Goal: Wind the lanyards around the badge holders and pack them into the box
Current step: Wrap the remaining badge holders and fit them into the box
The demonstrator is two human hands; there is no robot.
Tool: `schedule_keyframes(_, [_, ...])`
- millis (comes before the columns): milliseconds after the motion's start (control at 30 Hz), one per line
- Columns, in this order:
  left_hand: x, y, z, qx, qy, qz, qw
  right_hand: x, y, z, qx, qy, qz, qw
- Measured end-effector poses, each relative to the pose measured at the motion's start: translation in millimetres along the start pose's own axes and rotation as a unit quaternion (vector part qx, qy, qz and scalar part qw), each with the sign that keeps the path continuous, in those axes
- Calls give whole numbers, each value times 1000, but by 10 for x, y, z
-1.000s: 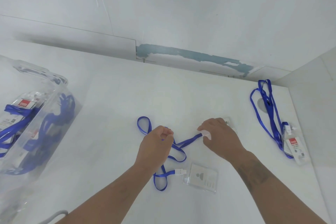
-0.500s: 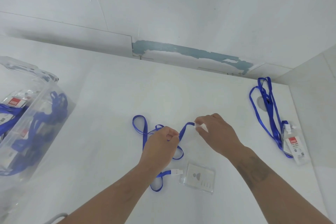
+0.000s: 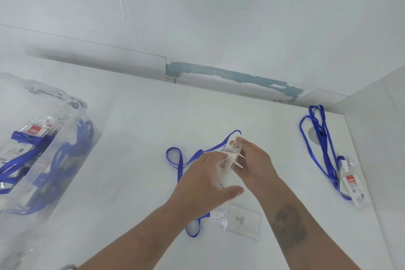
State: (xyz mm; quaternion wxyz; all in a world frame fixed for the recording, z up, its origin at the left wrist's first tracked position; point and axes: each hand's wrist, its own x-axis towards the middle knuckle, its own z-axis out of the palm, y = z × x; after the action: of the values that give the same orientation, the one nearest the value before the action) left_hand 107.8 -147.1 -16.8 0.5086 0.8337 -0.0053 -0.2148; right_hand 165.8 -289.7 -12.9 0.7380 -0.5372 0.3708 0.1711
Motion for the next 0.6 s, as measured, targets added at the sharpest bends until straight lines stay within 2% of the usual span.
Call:
schedule_keyframes(67, [-63, -49, -39, 40, 19, 39, 998, -13, 12, 45, 74, 9, 45, 996])
schedule_keyframes(133, [-93, -124, -81, 92, 83, 77, 989, -35, 39, 80, 121, -1, 72, 990])
schedule_keyframes(233, [-106, -149, -224, 102, 177, 96, 974, -110, 67, 137, 122, -21, 73, 990])
schedule_keyframes(300, [-96, -77, -347, 68, 190, 77, 976, -156, 89, 155, 56, -8, 47, 997])
schedule_keyframes(367, [-84, -22, -509, 15, 176, 47, 983, -177, 127, 174, -61, 18, -22, 998])
schedule_keyframes(467, [-42, 12, -748, -42, 166, 11, 985, -252, 157, 222, -231, 5, -181, 956])
schedule_keyframes(533, [-16, 33, -884, -127, 156, 1, 980, -315, 170, 273, -256, -26, -209, 943])
schedule_keyframes(600, [-20, 64, -996, -209, 144, -12, 967, -382, 193, 334, -244, -47, -189, 950])
